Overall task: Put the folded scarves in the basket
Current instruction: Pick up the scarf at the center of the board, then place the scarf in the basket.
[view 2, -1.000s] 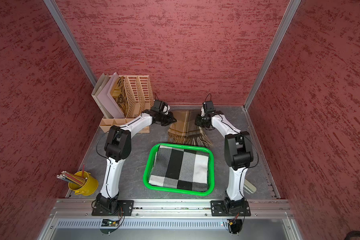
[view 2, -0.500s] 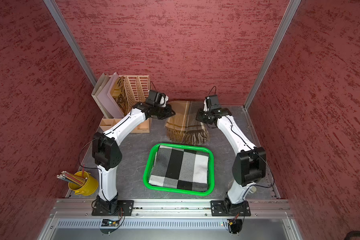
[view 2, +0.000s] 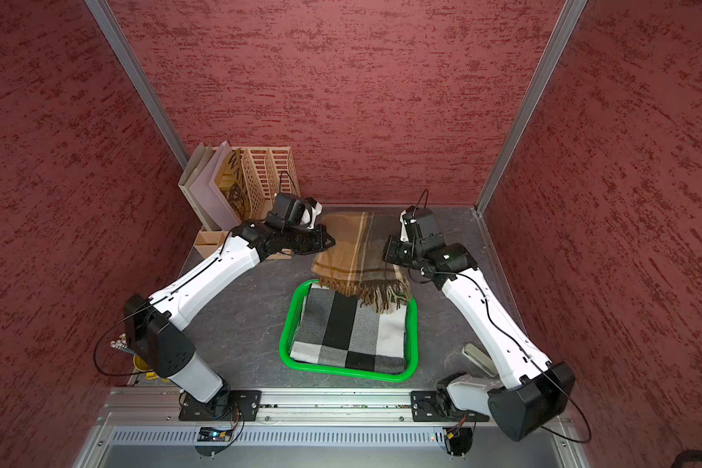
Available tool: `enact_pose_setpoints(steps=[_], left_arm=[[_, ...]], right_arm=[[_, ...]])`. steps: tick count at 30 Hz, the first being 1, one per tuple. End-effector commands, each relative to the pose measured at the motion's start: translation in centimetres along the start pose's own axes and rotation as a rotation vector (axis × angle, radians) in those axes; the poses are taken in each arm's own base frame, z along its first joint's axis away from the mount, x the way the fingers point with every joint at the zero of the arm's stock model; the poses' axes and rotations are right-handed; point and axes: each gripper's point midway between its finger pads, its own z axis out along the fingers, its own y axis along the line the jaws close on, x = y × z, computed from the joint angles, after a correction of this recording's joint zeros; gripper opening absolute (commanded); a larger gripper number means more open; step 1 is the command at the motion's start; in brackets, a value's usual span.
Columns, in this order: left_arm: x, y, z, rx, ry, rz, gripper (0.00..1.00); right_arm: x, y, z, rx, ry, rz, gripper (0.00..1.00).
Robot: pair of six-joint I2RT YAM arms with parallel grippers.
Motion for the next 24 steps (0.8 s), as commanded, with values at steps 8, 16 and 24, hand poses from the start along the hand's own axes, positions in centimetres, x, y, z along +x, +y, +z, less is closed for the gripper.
enact_pose_setpoints(steps=[8,16,24], left_arm=[[5.4,0.5,-1.6,-0.044,0.004,0.006,0.00],[9.1,1.7,-2.0,-0.081,0.036,0.000,0.00],[11.8,2.2,-2.4,-0.113,0.079,0.009,0.00]], right_arm=[[6.1,-0.8,-1.1,0.037,0.035,0.009,0.00],[8.8,-0.8,-0.9,0.057,0.069,-0.013,0.00],[12.4,-1.4,-1.0,0.110,0.108,-0.025,0.00]])
